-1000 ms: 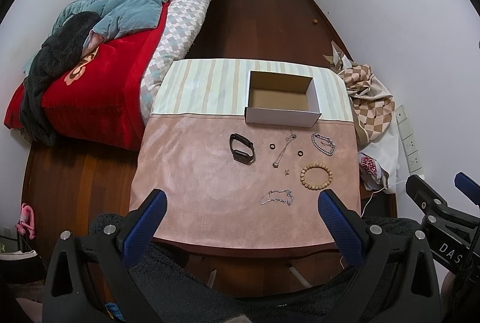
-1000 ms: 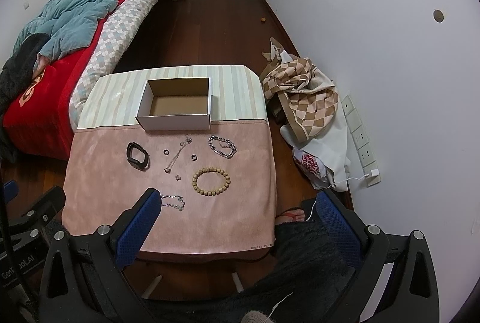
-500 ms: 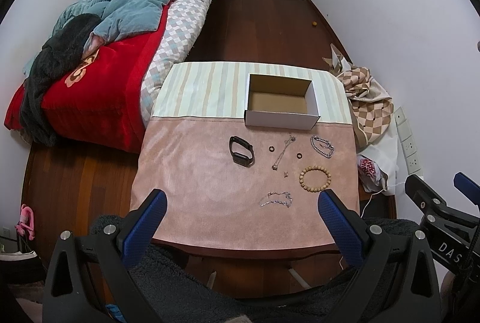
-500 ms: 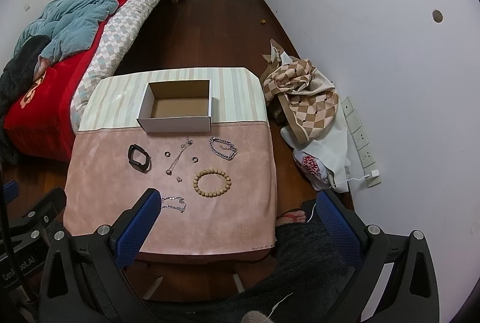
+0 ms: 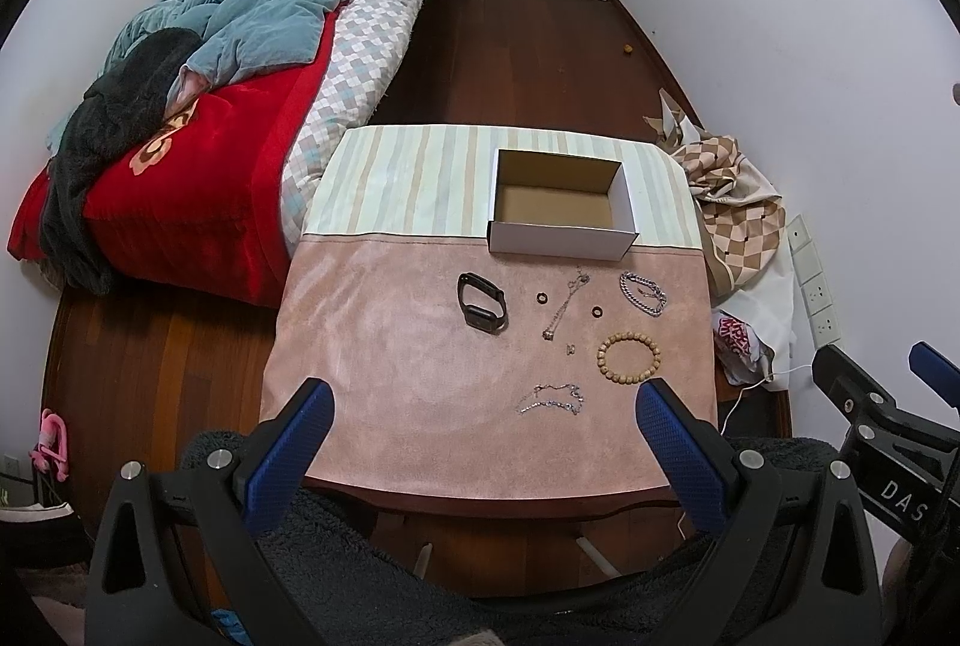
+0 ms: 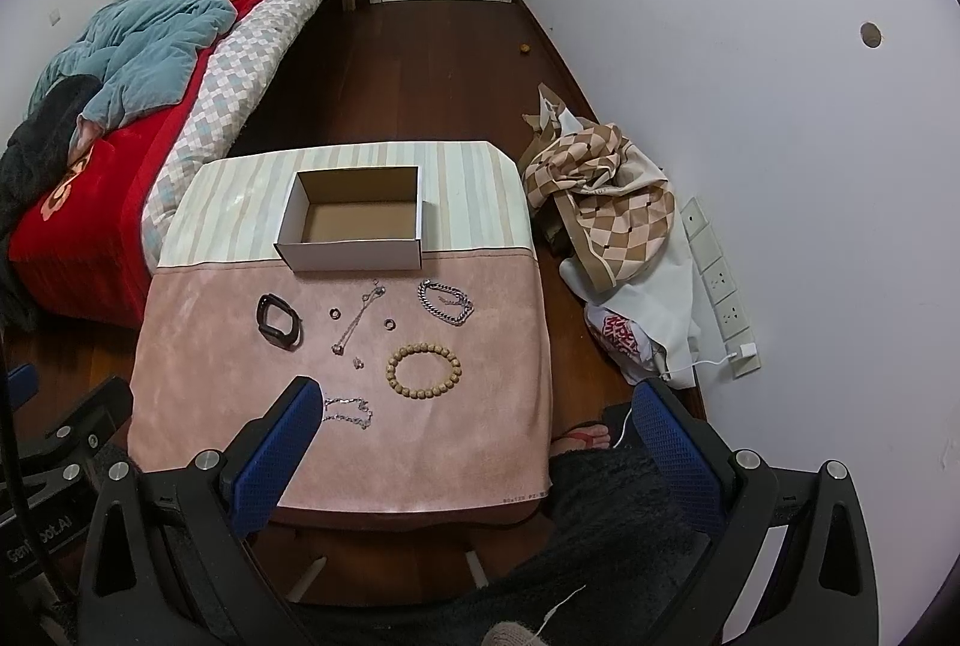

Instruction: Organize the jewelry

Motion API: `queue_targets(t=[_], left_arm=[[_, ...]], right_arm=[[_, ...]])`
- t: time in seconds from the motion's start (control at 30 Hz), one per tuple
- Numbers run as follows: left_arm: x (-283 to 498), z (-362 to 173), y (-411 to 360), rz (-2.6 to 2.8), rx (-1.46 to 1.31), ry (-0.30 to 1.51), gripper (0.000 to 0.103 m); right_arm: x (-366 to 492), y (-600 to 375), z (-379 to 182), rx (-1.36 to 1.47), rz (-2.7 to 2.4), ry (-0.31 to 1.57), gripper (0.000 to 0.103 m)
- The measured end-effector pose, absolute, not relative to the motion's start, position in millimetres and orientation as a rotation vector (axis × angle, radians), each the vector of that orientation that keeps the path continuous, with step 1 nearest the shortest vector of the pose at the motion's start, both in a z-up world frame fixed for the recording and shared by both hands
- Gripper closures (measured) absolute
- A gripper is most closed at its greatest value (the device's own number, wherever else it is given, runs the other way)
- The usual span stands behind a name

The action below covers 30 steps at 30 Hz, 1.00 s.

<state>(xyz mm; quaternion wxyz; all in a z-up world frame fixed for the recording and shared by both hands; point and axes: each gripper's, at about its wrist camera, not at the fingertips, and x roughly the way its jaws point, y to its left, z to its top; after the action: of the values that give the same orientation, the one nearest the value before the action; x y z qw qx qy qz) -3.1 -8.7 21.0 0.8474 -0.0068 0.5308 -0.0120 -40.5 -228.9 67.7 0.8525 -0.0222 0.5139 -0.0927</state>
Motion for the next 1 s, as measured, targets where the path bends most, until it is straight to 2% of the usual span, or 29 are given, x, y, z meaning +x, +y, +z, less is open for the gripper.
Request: queue_targets(t=[0.53,0.7,0.8,1.0], left_arm=[[-2.9,23.1,-9.9,-0.029,-0.018,1.111,0.0],[18.0,10.2,-7.2,0.014,-0.012,1.084,0.0],[38.5,-9.5,-4.7,0.05,0.015,1.081,0.0],[77.3,-68.0,-2.9,0.106,0.092,1.137,0.0]], right_arm=[[-41.0,-231.2,73.0,-0.037,-0.195,1.066,0.0],[-29.4,-242.8,66.8,-0.012,-0.223,1.047,0.0],[-14.8,-255.5,51.3,0.002,-0.259,1.052,0.0],[19.9,-276.3,-14.5,0.011,-0.305,1.144,0.0]])
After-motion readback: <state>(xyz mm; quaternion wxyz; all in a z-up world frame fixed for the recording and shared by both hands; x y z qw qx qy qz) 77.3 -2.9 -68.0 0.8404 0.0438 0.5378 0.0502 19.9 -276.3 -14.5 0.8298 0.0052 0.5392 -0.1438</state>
